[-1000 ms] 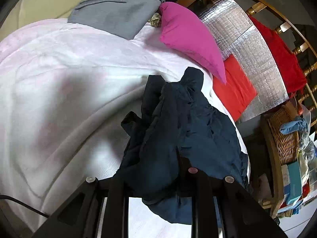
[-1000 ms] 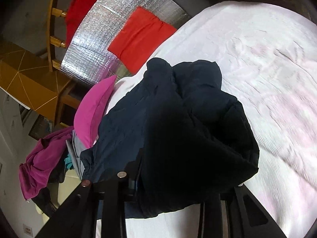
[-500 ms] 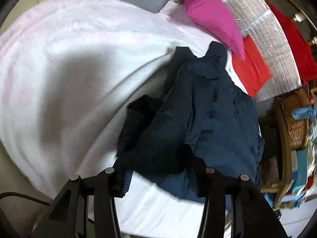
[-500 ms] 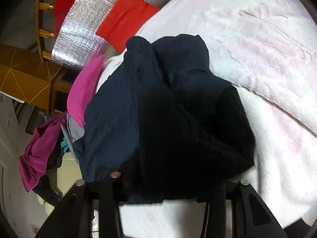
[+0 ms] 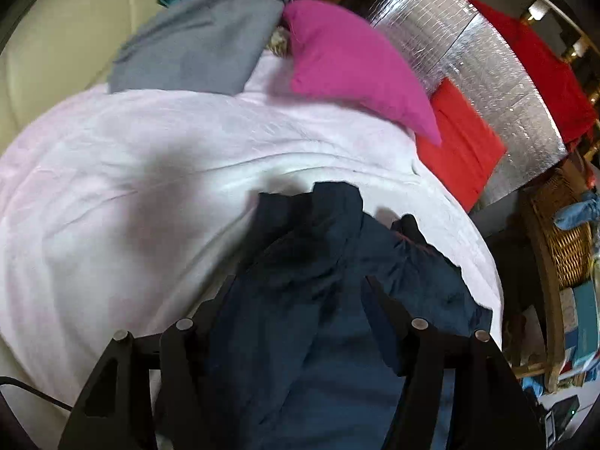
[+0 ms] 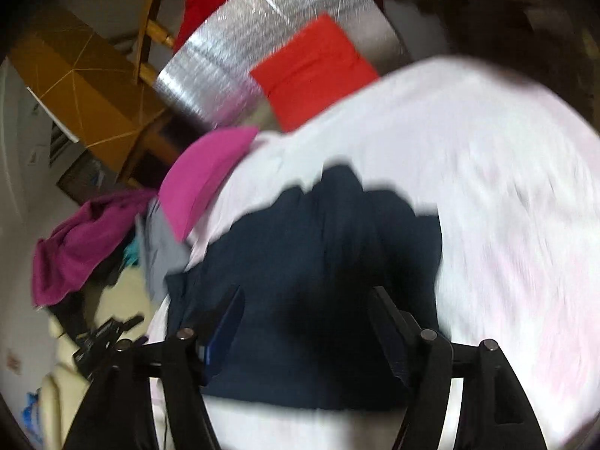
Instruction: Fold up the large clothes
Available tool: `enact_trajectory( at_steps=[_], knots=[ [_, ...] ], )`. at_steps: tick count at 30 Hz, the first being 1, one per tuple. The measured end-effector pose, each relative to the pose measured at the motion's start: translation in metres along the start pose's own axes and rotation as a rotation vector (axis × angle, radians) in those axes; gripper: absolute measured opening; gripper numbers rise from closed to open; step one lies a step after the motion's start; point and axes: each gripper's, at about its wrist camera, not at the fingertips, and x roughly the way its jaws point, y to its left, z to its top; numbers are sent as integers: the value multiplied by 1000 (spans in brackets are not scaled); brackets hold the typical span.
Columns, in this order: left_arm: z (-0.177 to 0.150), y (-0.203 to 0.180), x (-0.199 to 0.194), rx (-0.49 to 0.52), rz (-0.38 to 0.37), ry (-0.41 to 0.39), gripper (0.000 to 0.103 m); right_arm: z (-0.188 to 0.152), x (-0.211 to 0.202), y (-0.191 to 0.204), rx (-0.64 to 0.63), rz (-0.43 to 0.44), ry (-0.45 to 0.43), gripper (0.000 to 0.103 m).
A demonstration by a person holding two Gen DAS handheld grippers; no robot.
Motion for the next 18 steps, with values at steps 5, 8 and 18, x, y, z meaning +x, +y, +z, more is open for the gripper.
enact_trajectory(
  at_steps=[5, 8, 18],
  knots=[
    [22, -13, 43, 0, 31, 15, 66, 33, 63, -2, 42, -44, 7, 71],
    [27, -14, 63, 27, 47, 33, 65, 43, 93, -4, 54, -69, 30, 71],
    [43, -35, 102, 210, 100, 75, 23, 42, 145, -1, -58, -176, 117, 23]
  ],
)
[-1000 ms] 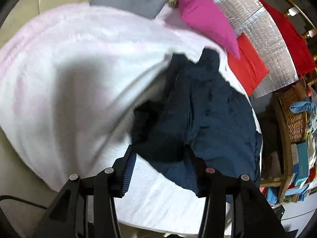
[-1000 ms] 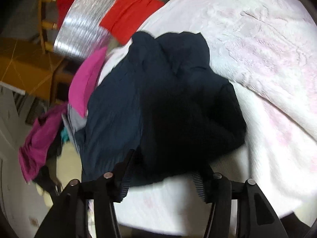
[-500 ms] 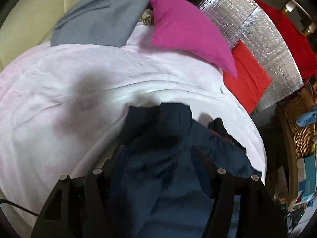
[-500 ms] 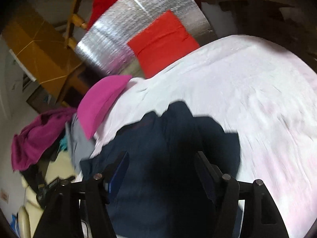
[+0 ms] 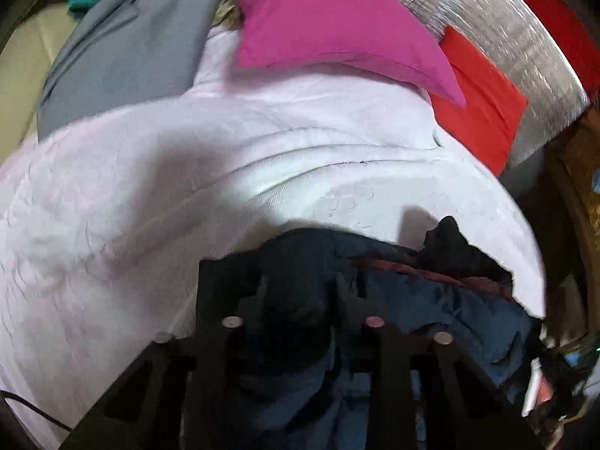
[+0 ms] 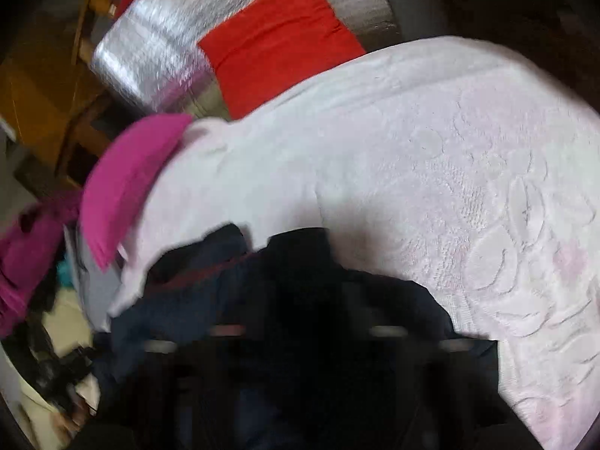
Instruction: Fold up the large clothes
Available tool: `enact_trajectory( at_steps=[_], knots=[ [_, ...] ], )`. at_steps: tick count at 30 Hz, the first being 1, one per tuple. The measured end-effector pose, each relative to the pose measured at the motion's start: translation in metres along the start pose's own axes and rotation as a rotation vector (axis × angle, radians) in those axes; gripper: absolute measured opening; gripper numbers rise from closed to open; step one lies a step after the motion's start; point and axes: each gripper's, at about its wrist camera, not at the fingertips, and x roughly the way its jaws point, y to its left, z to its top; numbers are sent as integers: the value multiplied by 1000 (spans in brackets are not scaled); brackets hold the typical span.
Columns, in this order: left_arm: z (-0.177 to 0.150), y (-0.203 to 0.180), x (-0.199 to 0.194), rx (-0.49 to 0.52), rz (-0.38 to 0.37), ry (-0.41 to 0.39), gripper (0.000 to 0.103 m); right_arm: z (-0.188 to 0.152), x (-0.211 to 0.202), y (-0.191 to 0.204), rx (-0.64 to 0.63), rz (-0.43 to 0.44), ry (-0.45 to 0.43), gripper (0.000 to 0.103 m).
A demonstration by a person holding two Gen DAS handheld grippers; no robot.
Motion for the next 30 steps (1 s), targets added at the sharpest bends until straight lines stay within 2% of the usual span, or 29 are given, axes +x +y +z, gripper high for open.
enact_trajectory(
  at_steps=[2, 6, 7, 9, 11, 13, 14, 16, 17, 18, 19, 20, 23, 25, 27, 30],
  knots=[
    [3, -7, -5, 19, -11, -25, 20, 2, -7, 7, -38, -30, -52, 19],
    [12, -28, -23, 90, -17, -135, 18, 8, -25, 12, -55, -52, -173, 17],
    [13, -31, -24, 93, -21, -156, 18, 10, -29, 8, -45, -66, -215, 16],
    [17, -32, -18, 90, -5, -172, 19, 13, -25, -3, 9, -77, -243, 15],
    [18, -30, 7, 97, 63, -121, 22, 13, -11, -16, 58, -91, -218, 15],
    [14, -23, 33, 96, 116, -40, 34, 11, 9, -31, 116, -84, -155, 15],
    [12, -21, 37, 91, 118, -24, 35, 10, 14, -35, 129, -69, -132, 19],
    [13, -16, 32, 67, 105, -32, 39, 10, 7, -34, 136, -54, -146, 19],
    [13, -13, 25, 53, 104, -46, 42, 11, 3, -33, 136, -47, -150, 23],
    [14, -8, 13, 29, 104, -74, 50, 12, -3, -32, 136, -31, -153, 28],
    [14, -6, 5, 12, 100, -96, 54, 10, -10, -31, 141, -15, -163, 46],
    [13, -3, -5, -7, 94, -123, 55, 8, -19, -29, 148, -11, -189, 62],
    [5, 4, -39, -38, 82, -209, 58, -1, -45, -12, 88, -24, -259, 64],
    [-6, 0, -61, -18, 71, -250, 62, -9, -59, 6, 18, -20, -295, 64],
    [-18, -11, -69, 35, 75, -254, 62, -23, -71, 28, -64, 4, -297, 64],
    [-48, -33, -75, 151, 106, -232, 72, -41, -75, 47, -123, 5, -271, 64]
  ],
)
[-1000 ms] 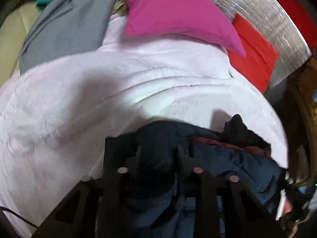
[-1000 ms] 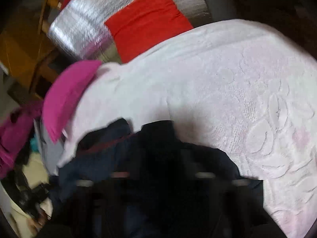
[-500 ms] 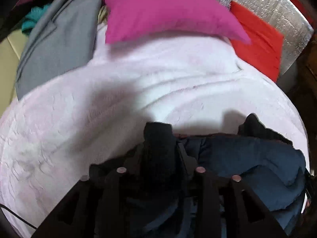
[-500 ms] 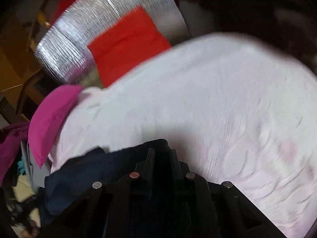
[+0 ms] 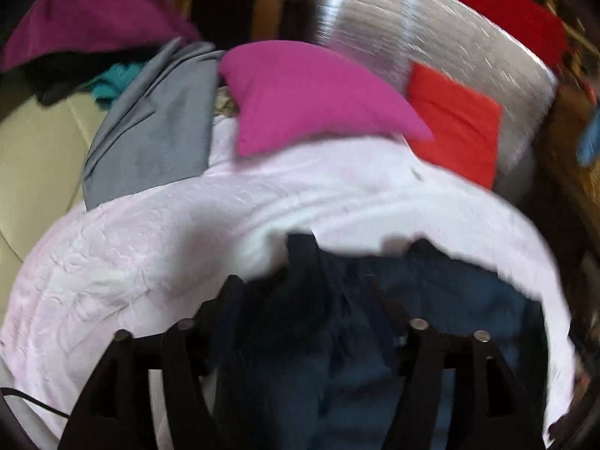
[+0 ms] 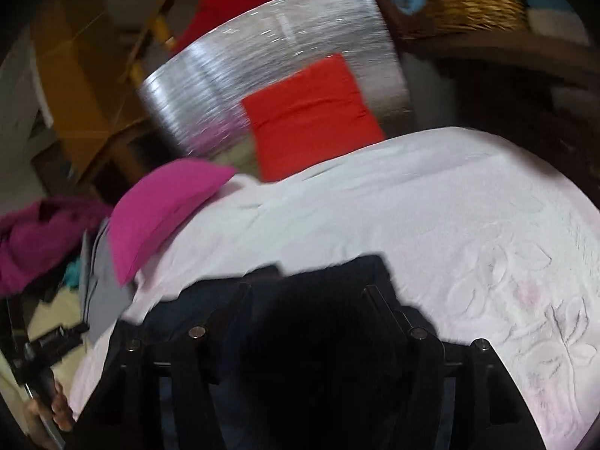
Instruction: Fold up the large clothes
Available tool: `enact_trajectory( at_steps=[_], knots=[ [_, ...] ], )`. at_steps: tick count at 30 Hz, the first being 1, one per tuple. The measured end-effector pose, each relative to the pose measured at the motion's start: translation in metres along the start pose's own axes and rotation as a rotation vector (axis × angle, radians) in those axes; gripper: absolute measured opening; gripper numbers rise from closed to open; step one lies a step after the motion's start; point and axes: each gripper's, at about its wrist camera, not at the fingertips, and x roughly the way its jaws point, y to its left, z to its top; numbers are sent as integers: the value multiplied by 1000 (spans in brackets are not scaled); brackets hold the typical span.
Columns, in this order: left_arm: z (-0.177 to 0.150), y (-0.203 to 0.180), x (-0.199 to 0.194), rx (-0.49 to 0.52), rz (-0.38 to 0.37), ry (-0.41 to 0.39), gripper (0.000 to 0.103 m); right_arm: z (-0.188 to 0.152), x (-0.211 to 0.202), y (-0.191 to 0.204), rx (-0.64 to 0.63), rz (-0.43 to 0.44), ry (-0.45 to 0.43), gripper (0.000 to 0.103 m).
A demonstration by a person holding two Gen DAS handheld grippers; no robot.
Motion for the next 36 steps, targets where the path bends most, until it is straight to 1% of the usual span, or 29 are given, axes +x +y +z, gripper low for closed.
enact_trajectory(
  at_steps=[2, 3, 5, 7, 9, 10, 12, 13, 15, 16, 18, 20, 23, 25, 27, 28, 30, 32, 34, 36],
  knots=[
    [-14, -8, 1, 29, 24, 35, 72, -13, -6, 8, -19, -12, 37, 62],
    [-24, -11, 2, 37, 35, 65, 72, -20, -9, 7, -14, -17, 55, 62],
    [-36, -12, 4, 37, 38, 108, 72, -33, -14, 1, 33, 3, 94, 62],
    [-49, -9, 3, 21, 59, 140, 72, -47, -19, -11, 80, 7, 141, 62],
    [-65, -6, 2, 13, 73, 169, 73, -60, -16, -21, 117, -6, 203, 61],
    [-71, -6, 6, 17, 79, 188, 78, -69, -8, -31, 157, -13, 265, 61],
    [-77, -7, 17, 39, 90, 203, 85, -81, 5, -47, 215, -16, 312, 50],
    [-79, -9, 21, 59, 102, 202, 91, -82, 7, -52, 225, -17, 309, 44],
    [-82, -14, 29, 116, 135, 194, 98, -83, 9, -56, 229, -3, 303, 44],
    [-82, -13, 32, 124, 134, 196, 100, -84, 8, -57, 231, -3, 299, 43],
    [-81, -6, 34, 95, 93, 210, 100, -88, 7, -56, 212, -13, 286, 43],
    [-80, 1, 34, 77, 55, 221, 100, -88, 5, -49, 171, -39, 295, 43],
    [-79, 3, 27, 110, 67, 206, 100, -81, 2, -47, 199, -72, 366, 43],
    [-77, 4, 13, 136, 92, 166, 100, -70, -5, -41, 210, -115, 394, 43],
    [-74, 9, -7, 149, 128, 79, 100, -58, -13, -26, 147, -166, 380, 43],
    [-72, 11, -15, 155, 149, 42, 100, -52, -17, -14, 103, -175, 365, 44],
    [-71, 17, -24, 157, 182, 8, 100, -41, -19, 11, 37, -166, 347, 44],
    [-69, 25, -28, 149, 188, 0, 100, -32, -15, 37, -16, -164, 348, 44],
    [-70, 29, -21, 160, 195, 19, 100, -29, -5, 58, -59, -186, 357, 44],
    [-72, 30, -13, 187, 230, 43, 100, -29, 9, 64, -49, -213, 371, 44]
  ],
)
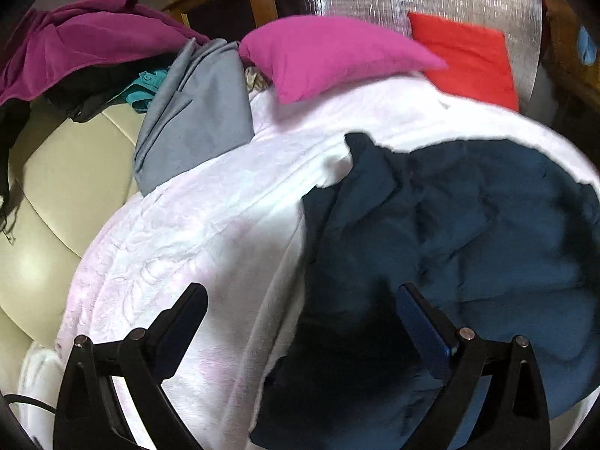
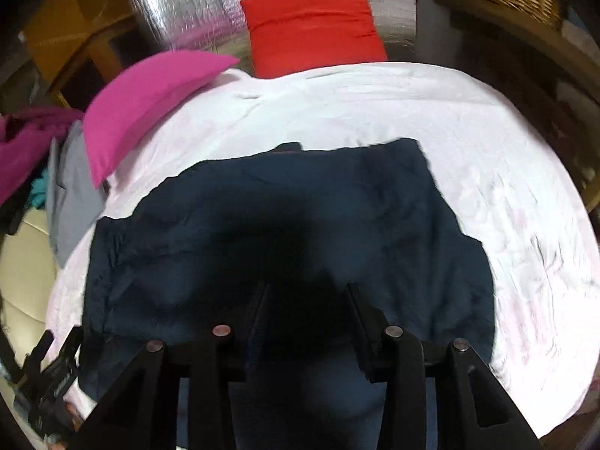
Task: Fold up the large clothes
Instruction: 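Press and straighten the folded jacket with both tools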
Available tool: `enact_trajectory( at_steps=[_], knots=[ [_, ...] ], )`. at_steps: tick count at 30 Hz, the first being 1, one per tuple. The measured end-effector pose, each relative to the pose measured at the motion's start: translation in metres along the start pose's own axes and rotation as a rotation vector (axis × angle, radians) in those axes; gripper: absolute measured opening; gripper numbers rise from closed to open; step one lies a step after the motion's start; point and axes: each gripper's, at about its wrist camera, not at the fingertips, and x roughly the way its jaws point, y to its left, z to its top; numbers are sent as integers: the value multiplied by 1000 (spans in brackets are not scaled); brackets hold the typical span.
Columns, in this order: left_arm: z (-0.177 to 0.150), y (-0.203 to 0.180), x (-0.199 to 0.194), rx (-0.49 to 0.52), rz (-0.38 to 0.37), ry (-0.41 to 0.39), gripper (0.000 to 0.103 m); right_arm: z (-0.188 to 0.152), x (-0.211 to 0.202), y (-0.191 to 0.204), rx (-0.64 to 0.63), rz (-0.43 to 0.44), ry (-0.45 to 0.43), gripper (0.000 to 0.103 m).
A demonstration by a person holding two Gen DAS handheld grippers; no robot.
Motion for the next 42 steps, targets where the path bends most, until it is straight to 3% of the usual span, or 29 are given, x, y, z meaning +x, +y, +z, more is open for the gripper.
enact_trajectory(
  at_steps=[4, 5, 7, 12, 20, 23, 25, 29, 30, 32, 35, 38, 42],
  knots=[
    [-2, -7, 21, 59, 21, 77, 100, 6, 43, -10, 71, -51, 36, 46],
    [-4, -9, 22, 66, 22, 78, 100, 6, 56, -19, 93, -56, 50, 57],
    [-3, -14, 23, 94, 33, 61, 100, 3, 74, -34, 127, -38, 50, 64],
    [-4, -27, 27, 134, 55, 68, 102, 1, 76, -42, 113, -44, 29, 67],
    [-9, -12, 35, 53, -24, 116, 103, 0, 47, -50, 129, -20, 25, 69],
    [-3, -4, 28, 29, -45, 121, 103, 5, 25, -25, 79, 30, -32, 69],
    [3, 6, 13, -10, -31, 58, 103, 10, 12, 5, -10, 42, -56, 69],
    [5, 23, 2, -80, -41, 21, 103, 10, 9, 59, -137, 68, -14, 68],
    [5, 24, 3, -85, -42, 26, 103, 4, 14, 68, -157, 78, 5, 66],
    [2, 22, 12, -66, -29, 62, 103, 2, 32, 83, -178, 86, 53, 50],
    [-3, 13, 27, -17, 0, 126, 103, 1, 65, 85, -157, 47, 105, 50],
    [-4, 7, 33, 5, 3, 136, 103, -6, 90, 82, -134, 29, 148, 53],
    [-1, 10, 32, 0, -4, 129, 103, -8, 78, 72, -119, 78, 152, 56]
  ],
)
